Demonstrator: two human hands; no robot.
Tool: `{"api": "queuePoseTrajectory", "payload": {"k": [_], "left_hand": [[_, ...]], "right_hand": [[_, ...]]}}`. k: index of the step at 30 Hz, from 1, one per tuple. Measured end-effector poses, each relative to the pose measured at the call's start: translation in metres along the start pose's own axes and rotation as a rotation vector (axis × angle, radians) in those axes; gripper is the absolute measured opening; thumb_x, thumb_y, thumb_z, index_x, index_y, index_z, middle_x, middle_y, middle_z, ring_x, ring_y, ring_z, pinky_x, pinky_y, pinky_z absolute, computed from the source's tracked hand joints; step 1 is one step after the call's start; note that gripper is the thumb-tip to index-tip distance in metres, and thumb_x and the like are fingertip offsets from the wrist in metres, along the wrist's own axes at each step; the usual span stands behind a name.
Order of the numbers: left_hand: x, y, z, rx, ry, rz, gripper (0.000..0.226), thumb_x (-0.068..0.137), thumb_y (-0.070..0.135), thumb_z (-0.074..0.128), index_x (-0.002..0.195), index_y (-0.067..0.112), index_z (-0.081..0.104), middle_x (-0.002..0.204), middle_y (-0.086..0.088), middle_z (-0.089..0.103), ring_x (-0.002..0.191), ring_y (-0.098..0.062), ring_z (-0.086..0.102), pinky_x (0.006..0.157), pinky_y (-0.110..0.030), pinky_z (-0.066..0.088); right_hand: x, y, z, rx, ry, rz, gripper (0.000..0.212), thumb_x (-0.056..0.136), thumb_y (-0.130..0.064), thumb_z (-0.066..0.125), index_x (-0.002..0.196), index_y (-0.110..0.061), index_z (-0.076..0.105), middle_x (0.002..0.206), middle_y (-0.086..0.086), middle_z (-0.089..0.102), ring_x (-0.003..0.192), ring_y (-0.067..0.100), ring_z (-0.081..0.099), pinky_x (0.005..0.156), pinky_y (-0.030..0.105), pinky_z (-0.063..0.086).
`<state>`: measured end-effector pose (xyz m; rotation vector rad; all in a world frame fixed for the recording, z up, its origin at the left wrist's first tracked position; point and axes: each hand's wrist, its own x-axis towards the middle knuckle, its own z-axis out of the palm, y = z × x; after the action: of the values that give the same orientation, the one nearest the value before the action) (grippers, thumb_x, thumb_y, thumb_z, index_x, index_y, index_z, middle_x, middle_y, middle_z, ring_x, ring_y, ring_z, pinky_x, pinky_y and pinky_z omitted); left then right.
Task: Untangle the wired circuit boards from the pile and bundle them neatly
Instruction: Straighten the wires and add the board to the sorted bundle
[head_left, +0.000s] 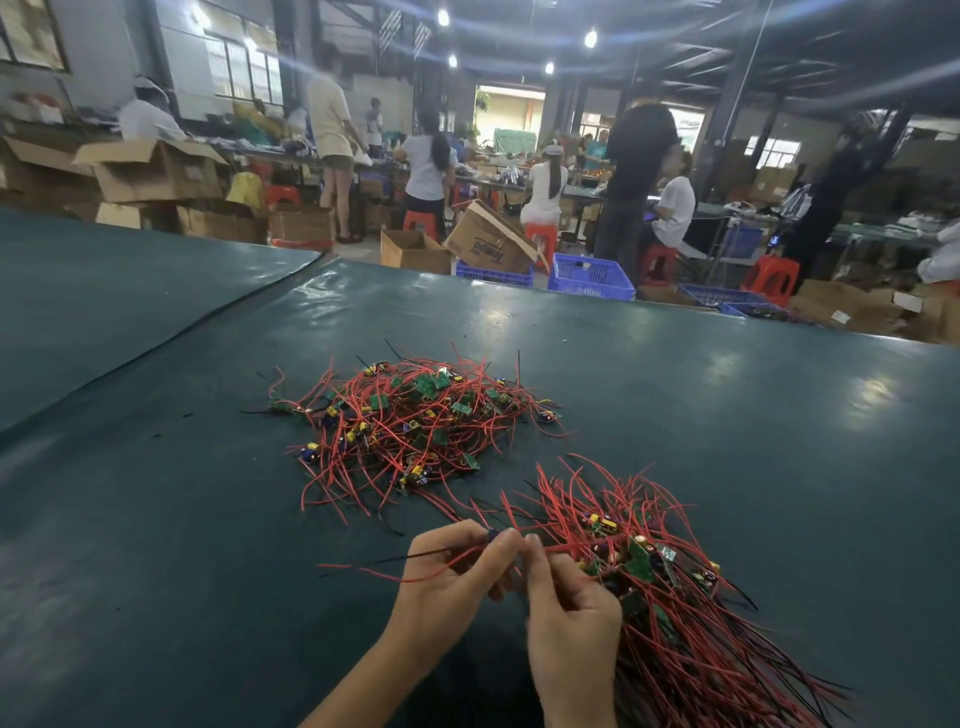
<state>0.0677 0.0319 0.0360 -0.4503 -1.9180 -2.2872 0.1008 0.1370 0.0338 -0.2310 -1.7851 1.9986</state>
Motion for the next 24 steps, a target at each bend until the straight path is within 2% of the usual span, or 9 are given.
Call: {"api": "queuePoseTrajectory", "payload": {"k": [3, 5, 9, 11, 14, 16, 21, 22, 24], "left_hand": [[-0.002, 0.001, 0.002, 0.079, -0.048, 0.018, 0.027, 0.083, 0.03, 0.07, 0.061, 0.014, 0.07, 0.055, -0.005, 0.063, 0.051, -0.015, 0.059, 0.053, -0.024, 0.047], [-0.001, 0.004, 0.0, 0.093, -0.024, 0.023, 0.027, 0.082, 0.03, 0.068, 0.058, 0.017, 0.069, 0.051, -0.005, 0.062, 0.048, -0.013, 0.058, 0.05, -0.022, 0.046], [0.003, 0.008, -0.003, -0.009, 0.06, -0.011, 0.031, 0.079, 0.029, 0.068, 0.055, 0.009, 0.067, 0.048, -0.012, 0.059, 0.044, -0.016, 0.054, 0.048, -0.023, 0.044], [0.005, 0.009, -0.006, -0.04, 0.076, -0.011, 0.032, 0.079, 0.027, 0.068, 0.055, 0.008, 0.067, 0.049, -0.014, 0.059, 0.045, -0.018, 0.054, 0.047, -0.024, 0.044], [0.005, 0.008, -0.009, -0.044, 0.106, 0.018, 0.033, 0.081, 0.028, 0.071, 0.055, 0.008, 0.068, 0.05, -0.013, 0.06, 0.046, -0.019, 0.055, 0.047, -0.024, 0.044], [0.005, 0.007, -0.009, -0.056, 0.15, 0.019, 0.036, 0.08, 0.034, 0.074, 0.057, 0.008, 0.067, 0.051, -0.012, 0.061, 0.046, -0.017, 0.055, 0.046, -0.022, 0.043], [0.012, 0.005, -0.013, -0.108, 0.282, -0.07, 0.033, 0.073, 0.046, 0.063, 0.06, 0.016, 0.07, 0.058, -0.009, 0.065, 0.046, -0.013, 0.057, 0.043, -0.02, 0.042], [0.013, 0.005, -0.013, -0.166, 0.295, -0.116, 0.032, 0.071, 0.047, 0.064, 0.06, 0.017, 0.071, 0.058, -0.008, 0.065, 0.046, -0.013, 0.057, 0.042, -0.02, 0.043], [0.014, 0.005, -0.012, -0.328, 0.294, -0.223, 0.033, 0.072, 0.046, 0.062, 0.062, 0.015, 0.068, 0.061, -0.007, 0.064, 0.046, -0.013, 0.057, 0.041, -0.02, 0.042]], "right_hand": [[0.0, 0.003, 0.003, 0.019, 0.043, 0.049, 0.023, 0.087, -0.027, 0.063, 0.07, -0.023, 0.078, 0.059, 0.002, 0.069, 0.054, 0.008, 0.063, 0.056, 0.022, 0.049], [0.004, 0.003, 0.002, 0.042, 0.087, 0.061, 0.022, 0.088, -0.026, 0.063, 0.072, -0.027, 0.078, 0.061, -0.001, 0.07, 0.057, 0.009, 0.063, 0.06, 0.025, 0.051], [0.011, -0.004, -0.005, 0.141, 0.208, 0.072, 0.02, 0.087, -0.026, 0.064, 0.075, -0.03, 0.079, 0.054, -0.006, 0.061, 0.045, -0.001, 0.046, 0.044, 0.012, 0.039], [0.014, -0.008, -0.011, 0.214, 0.251, 0.091, 0.014, 0.08, -0.032, 0.067, 0.078, -0.026, 0.08, 0.054, -0.006, 0.059, 0.041, 0.0, 0.039, 0.038, 0.014, 0.034], [0.017, -0.01, -0.019, 0.287, 0.273, 0.074, 0.022, 0.076, -0.035, 0.066, 0.082, -0.019, 0.079, 0.054, -0.004, 0.058, 0.037, 0.002, 0.031, 0.034, 0.016, 0.026], [0.015, -0.01, -0.019, 0.27, 0.242, 0.041, 0.024, 0.076, -0.034, 0.065, 0.083, -0.015, 0.078, 0.054, -0.003, 0.057, 0.036, 0.002, 0.031, 0.034, 0.016, 0.026], [0.007, -0.008, -0.014, 0.285, 0.053, -0.01, 0.02, 0.08, -0.028, 0.064, 0.075, -0.013, 0.077, 0.056, 0.005, 0.06, 0.036, 0.006, 0.035, 0.036, 0.018, 0.029], [0.006, -0.008, -0.013, 0.303, 0.012, -0.002, 0.024, 0.08, -0.034, 0.067, 0.075, -0.012, 0.077, 0.056, 0.006, 0.059, 0.036, 0.007, 0.036, 0.037, 0.018, 0.03], [0.004, -0.008, -0.011, 0.337, -0.055, 0.047, 0.051, 0.071, -0.059, 0.07, 0.078, -0.008, 0.077, 0.057, 0.007, 0.058, 0.037, 0.01, 0.038, 0.037, 0.019, 0.031]]}}
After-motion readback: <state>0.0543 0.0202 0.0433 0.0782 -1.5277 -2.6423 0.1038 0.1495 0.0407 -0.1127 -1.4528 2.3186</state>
